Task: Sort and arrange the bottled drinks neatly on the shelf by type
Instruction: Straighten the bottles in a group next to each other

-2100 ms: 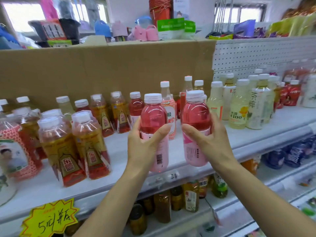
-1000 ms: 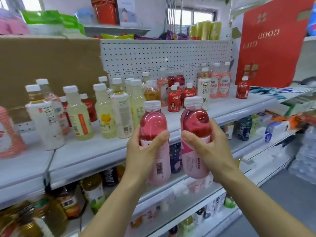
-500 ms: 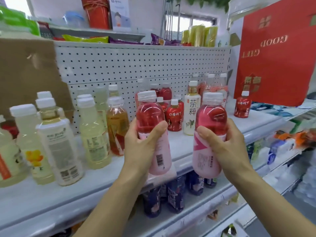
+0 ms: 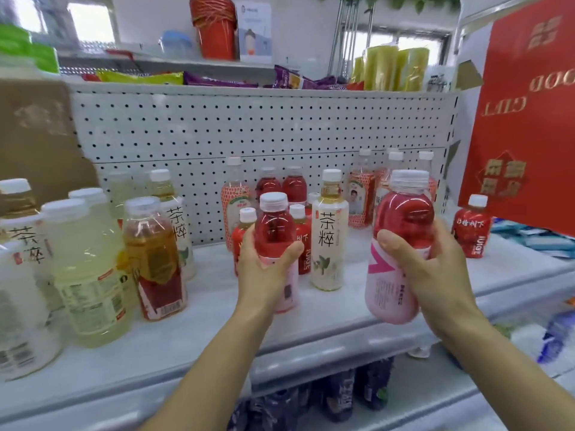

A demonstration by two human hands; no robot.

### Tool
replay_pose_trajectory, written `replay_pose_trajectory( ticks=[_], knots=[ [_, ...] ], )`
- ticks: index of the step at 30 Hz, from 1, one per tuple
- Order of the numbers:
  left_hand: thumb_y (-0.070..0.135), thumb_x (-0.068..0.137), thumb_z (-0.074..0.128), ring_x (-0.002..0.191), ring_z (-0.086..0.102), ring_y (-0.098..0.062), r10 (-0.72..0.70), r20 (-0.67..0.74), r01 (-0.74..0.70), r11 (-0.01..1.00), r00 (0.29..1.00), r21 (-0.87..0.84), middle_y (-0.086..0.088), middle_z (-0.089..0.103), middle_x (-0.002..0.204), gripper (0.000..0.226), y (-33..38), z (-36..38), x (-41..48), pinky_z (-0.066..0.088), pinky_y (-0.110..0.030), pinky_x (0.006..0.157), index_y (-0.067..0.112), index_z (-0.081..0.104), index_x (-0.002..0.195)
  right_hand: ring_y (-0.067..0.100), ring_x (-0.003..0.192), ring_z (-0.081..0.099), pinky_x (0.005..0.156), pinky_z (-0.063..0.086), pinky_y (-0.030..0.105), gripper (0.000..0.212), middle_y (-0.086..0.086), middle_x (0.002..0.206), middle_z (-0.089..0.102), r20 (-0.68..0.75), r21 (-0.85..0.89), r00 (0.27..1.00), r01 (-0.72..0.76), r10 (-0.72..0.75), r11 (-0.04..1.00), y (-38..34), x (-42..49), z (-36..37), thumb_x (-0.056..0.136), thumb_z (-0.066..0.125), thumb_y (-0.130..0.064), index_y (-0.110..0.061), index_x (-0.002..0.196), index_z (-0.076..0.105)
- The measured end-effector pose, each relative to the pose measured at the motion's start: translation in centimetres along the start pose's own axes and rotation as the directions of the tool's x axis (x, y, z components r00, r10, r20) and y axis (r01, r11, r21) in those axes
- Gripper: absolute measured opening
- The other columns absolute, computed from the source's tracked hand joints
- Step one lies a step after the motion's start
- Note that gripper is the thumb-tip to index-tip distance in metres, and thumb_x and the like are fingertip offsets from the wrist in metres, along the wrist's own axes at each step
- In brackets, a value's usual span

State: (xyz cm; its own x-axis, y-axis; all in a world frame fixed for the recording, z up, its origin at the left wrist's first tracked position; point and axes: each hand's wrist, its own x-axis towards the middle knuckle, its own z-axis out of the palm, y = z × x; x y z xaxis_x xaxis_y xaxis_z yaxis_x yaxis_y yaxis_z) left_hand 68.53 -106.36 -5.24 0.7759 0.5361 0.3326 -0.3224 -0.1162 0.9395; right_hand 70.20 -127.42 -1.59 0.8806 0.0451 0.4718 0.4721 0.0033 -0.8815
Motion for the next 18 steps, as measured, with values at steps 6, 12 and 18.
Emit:
replay_pose_trajectory(
  ticks=[6,12,18],
  knots=[
    [0.044,0.073,0.085,0.118,0.059,-0.013,0.002,-0.131,0.013,0.993,0.991,0.117,0.010,0.063,0.127,0.077,-0.6,1.7,1.7,0.044,-0.051,0.107,0.034,0.046,0.138,0.008,0.086,0.068,0.075,0.053,0.033,0.048,-0.010,0.099,0.070,0.056,0.024,0.998,-0.003,0.001,1.000,2.1,3.3,-2.5,0.066,0.074,-0.052,-0.035,0.109,0.061],
    [0.047,0.082,0.076,0.141,0.029,-0.010,0.504,-0.180,-0.357,0.782,0.845,0.511,-0.001,0.031,0.150,0.092,1.9,4.9,0.2,0.029,-0.033,0.119,0.017,0.026,0.152,-0.001,0.082,0.067,0.072,0.051,0.029,0.042,-0.012,0.097,0.069,0.106,0.038,0.994,-0.021,0.017,0.999,4.1,5.3,-4.0,0.072,0.077,-0.044,-0.035,0.109,0.059],
    [0.048,0.091,0.065,0.135,0.033,0.000,0.279,0.008,-0.260,0.881,0.960,0.394,0.009,0.035,0.153,0.083,4.3,9.3,2.3,0.028,-0.021,0.110,0.023,0.020,0.156,0.005,0.092,0.067,0.080,0.051,0.031,0.040,-0.010,0.103,0.068,0.160,0.037,0.987,-0.002,-0.003,0.999,5.1,7.0,-3.8,0.077,0.080,-0.035,-0.034,0.110,0.058]
  ],
)
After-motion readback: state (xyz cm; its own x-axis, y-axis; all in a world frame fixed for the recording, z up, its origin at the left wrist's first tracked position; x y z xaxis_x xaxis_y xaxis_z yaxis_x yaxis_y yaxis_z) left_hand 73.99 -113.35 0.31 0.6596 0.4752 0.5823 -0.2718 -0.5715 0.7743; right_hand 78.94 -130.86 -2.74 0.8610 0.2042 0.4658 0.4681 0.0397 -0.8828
